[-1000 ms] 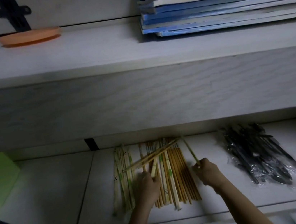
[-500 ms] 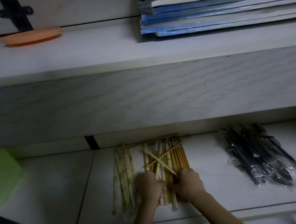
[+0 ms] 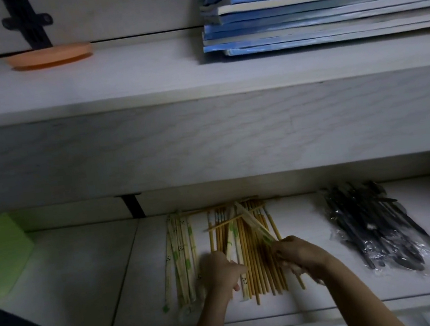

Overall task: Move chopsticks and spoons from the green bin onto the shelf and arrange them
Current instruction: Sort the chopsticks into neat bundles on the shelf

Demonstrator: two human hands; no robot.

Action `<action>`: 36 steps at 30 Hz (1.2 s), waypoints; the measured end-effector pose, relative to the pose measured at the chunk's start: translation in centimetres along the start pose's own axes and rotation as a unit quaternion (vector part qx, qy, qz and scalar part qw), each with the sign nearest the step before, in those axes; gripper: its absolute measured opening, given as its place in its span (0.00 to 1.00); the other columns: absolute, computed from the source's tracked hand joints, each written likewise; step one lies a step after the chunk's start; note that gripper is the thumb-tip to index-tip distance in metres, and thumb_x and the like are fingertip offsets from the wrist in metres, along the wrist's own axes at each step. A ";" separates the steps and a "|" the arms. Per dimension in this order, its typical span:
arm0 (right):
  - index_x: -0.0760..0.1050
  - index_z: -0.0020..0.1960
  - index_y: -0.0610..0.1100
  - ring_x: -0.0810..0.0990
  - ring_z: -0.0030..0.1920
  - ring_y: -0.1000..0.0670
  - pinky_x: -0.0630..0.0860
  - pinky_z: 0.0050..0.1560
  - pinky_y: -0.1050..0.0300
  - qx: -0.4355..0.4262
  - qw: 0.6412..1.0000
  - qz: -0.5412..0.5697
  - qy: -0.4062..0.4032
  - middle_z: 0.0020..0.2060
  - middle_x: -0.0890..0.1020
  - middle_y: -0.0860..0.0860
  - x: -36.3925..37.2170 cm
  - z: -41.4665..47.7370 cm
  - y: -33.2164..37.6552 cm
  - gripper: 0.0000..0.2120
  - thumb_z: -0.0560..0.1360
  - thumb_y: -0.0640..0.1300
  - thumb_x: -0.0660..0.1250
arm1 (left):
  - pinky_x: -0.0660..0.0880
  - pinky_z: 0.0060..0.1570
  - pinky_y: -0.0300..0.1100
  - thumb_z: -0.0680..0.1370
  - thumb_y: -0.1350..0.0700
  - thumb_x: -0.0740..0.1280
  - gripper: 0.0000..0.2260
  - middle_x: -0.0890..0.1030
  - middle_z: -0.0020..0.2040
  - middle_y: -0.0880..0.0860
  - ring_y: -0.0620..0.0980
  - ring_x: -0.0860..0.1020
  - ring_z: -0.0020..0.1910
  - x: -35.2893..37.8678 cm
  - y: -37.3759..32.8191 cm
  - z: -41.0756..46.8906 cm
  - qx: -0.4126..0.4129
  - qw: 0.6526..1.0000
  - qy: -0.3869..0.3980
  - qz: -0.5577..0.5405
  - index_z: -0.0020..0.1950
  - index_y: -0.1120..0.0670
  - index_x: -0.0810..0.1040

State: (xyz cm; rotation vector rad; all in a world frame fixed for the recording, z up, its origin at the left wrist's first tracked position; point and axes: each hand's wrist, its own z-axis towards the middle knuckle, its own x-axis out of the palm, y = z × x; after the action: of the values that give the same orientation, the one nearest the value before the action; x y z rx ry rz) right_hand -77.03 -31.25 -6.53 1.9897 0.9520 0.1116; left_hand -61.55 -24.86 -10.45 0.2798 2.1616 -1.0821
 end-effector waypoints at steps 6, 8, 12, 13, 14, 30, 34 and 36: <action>0.74 0.48 0.40 0.64 0.29 0.55 0.62 0.29 0.64 0.003 0.998 -0.064 0.008 0.30 0.71 0.51 -3.1 -2.8 0.8 0.08 0.78 0.44 0.59 | 0.72 0.26 0.32 0.72 0.50 0.71 0.09 0.78 0.28 0.49 0.41 0.78 0.25 0.3 -0.2 -0.2 0.005 1.000 -0.009 0.024 0.36 0.53 0.75; 0.73 0.54 0.40 0.65 0.30 0.55 0.63 0.30 0.64 0.004 0.996 -0.086 -0.004 0.32 0.71 0.50 -4.0 -3.7 0.9 0.10 0.78 0.45 0.59 | 0.73 0.27 0.32 0.72 0.50 0.70 0.08 0.78 0.29 0.49 0.41 0.79 0.26 0.2 -0.2 -0.4 0.015 1.000 -0.010 0.023 0.38 0.53 0.76; 0.73 0.55 0.41 0.66 0.32 0.54 0.64 0.32 0.63 -0.001 0.996 -0.089 -0.009 0.33 0.72 0.50 -5.1 -5.1 0.7 0.10 0.79 0.45 0.58 | 0.73 0.29 0.32 0.74 0.51 0.68 0.07 0.77 0.32 0.48 0.42 0.77 0.29 -0.7 -0.4 -1.0 0.017 0.998 0.051 -0.033 0.40 0.52 0.75; 0.73 0.54 0.41 0.66 0.32 0.54 0.64 0.33 0.62 -0.002 0.996 -0.086 -0.007 0.32 0.71 0.50 -5.2 -5.3 0.7 0.10 0.79 0.45 0.58 | 0.73 0.29 0.33 0.75 0.52 0.67 0.06 0.76 0.32 0.49 0.42 0.76 0.29 -1.1 -0.6 -1.4 0.010 0.996 0.073 -0.057 0.41 0.52 0.74; 0.74 0.53 0.41 0.66 0.31 0.54 0.64 0.33 0.62 -0.002 0.997 -0.082 -0.004 0.31 0.71 0.50 -5.2 -5.4 0.7 0.10 0.79 0.45 0.58 | 0.72 0.29 0.34 0.75 0.52 0.66 0.06 0.75 0.32 0.49 0.43 0.75 0.29 -1.6 -0.7 -1.9 0.007 0.992 0.094 -0.081 0.41 0.53 0.74; 0.71 0.47 0.42 0.77 0.31 0.57 0.74 0.33 0.67 -0.054 0.990 -0.043 0.119 0.36 0.79 0.49 -0.6 -3.9 4.3 0.11 0.82 0.43 0.51 | 0.73 0.38 0.39 0.79 0.64 0.60 0.08 0.81 0.37 0.55 0.50 0.80 0.37 -11.6 7.4 -10.0 -0.063 0.947 0.105 -0.297 0.52 0.59 0.79; 0.72 0.56 0.44 0.72 0.35 0.56 0.71 0.33 0.67 -0.097 0.990 0.007 0.100 0.39 0.76 0.51 5.4 -2.3 5.0 0.09 0.81 0.45 0.55 | 0.70 0.27 0.42 0.81 0.64 0.56 0.11 0.75 0.26 0.57 0.53 0.73 0.26 -11.8 9.2 -7.4 -0.096 0.949 0.007 -0.300 0.40 0.59 0.72; 0.72 0.60 0.42 0.72 0.37 0.55 0.71 0.37 0.63 -0.099 0.992 0.008 0.084 0.41 0.77 0.50 8.7 -0.8 5.3 0.13 0.80 0.47 0.57 | 0.72 0.39 0.47 0.81 0.59 0.56 0.10 0.79 0.39 0.62 0.58 0.77 0.37 -10.8 9.4 -4.4 -0.098 0.972 -0.013 -0.212 0.50 0.61 0.74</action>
State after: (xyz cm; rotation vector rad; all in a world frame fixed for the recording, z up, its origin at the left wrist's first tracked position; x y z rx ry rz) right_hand -68.28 -26.52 -4.41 1.8265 0.9905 0.3743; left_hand -51.28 -14.36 -7.27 -0.2993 2.3421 -1.0751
